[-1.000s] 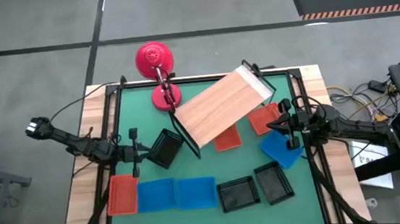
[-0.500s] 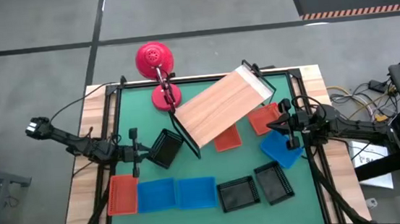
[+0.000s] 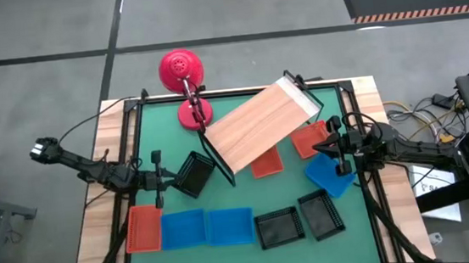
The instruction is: Stack baskets on shelf by color
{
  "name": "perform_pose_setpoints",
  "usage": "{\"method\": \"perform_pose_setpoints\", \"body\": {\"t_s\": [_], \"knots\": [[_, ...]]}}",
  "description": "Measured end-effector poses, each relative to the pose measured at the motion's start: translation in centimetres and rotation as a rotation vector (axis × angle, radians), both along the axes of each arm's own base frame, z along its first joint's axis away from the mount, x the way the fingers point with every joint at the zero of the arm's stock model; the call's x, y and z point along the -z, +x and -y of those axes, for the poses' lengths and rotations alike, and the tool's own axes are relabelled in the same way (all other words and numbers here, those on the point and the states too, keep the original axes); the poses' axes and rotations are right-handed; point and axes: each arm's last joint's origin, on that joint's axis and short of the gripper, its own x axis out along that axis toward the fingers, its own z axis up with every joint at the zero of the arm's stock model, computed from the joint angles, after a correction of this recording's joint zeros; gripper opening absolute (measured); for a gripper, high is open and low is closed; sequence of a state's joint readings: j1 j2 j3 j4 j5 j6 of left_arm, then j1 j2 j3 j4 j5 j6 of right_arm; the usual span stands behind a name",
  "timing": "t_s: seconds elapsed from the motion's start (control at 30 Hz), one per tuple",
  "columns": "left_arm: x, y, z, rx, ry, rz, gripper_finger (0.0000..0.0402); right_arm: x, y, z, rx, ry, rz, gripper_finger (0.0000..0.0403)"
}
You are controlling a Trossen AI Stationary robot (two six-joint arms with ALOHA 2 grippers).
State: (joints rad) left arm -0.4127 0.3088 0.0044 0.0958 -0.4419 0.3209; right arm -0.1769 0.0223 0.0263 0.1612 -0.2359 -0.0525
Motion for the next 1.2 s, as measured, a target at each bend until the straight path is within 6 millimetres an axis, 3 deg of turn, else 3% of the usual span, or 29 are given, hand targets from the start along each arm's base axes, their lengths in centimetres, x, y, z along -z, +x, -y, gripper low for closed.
{"method": "perform_pose_setpoints", "body": {"t_s": [1.1,1.2], "knots": [[-0.19,-0.02,-0.08,-0.020,0.002,0.020,0.0004,-0.01,0.00,0.00,0.000,0.000,0.000,0.0009],[-0.57,0.04,-0.04,-0.030,-0.086,0.061,0.0004,-0.01,0.00,0.00,0.000,0.000,0.000,0.0009]]}}
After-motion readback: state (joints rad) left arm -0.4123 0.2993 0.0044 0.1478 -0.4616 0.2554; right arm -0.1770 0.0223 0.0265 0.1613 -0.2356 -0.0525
